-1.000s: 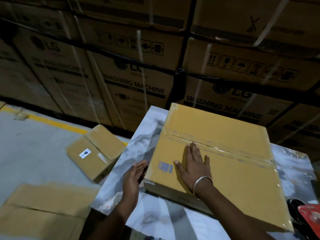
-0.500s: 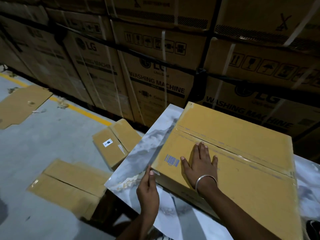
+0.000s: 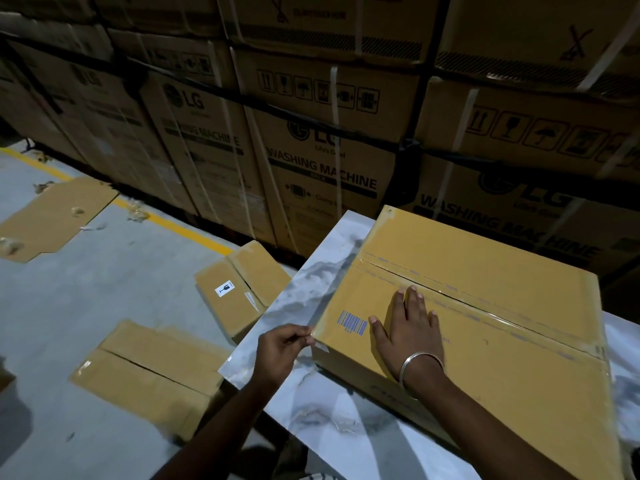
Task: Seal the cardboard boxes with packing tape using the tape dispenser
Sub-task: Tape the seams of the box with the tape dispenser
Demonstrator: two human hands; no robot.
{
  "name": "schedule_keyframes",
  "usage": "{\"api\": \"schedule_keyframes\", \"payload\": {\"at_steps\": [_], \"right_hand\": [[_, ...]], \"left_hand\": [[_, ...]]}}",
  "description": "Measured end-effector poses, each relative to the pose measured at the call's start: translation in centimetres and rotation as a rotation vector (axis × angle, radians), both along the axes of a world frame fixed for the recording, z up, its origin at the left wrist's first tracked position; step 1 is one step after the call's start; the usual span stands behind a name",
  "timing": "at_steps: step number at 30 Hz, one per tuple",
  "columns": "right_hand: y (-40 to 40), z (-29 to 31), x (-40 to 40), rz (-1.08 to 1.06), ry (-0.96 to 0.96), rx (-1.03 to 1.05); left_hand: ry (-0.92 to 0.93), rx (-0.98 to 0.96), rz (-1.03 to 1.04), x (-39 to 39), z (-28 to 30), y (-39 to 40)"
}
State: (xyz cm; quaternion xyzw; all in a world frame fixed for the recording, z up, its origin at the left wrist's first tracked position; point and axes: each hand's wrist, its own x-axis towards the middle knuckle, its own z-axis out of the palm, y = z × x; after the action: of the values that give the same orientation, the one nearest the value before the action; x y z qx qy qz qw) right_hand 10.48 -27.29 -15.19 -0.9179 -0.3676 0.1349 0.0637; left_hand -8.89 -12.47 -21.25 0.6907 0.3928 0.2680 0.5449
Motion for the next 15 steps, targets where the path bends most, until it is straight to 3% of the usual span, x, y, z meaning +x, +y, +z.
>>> {"api": "schedule_keyframes", "payload": {"at_steps": [6, 10, 15], "right_hand": [[1.7, 0.6, 0.3, -0.038, -0.008, 0.063], [4.8, 0.7, 0.4, 0.064, -0.013, 0.109], [8.5, 0.5, 1.9, 0.069, -0.037, 0.043]], "left_hand": [[-0.016, 0.046, -0.135, 0.0, 0.4, 1.1], [-0.05, 0.1, -0.346, 0.3, 1.0, 3.8], [-0.11, 0.03, -0.313, 5.3, 2.0, 6.0]]}}
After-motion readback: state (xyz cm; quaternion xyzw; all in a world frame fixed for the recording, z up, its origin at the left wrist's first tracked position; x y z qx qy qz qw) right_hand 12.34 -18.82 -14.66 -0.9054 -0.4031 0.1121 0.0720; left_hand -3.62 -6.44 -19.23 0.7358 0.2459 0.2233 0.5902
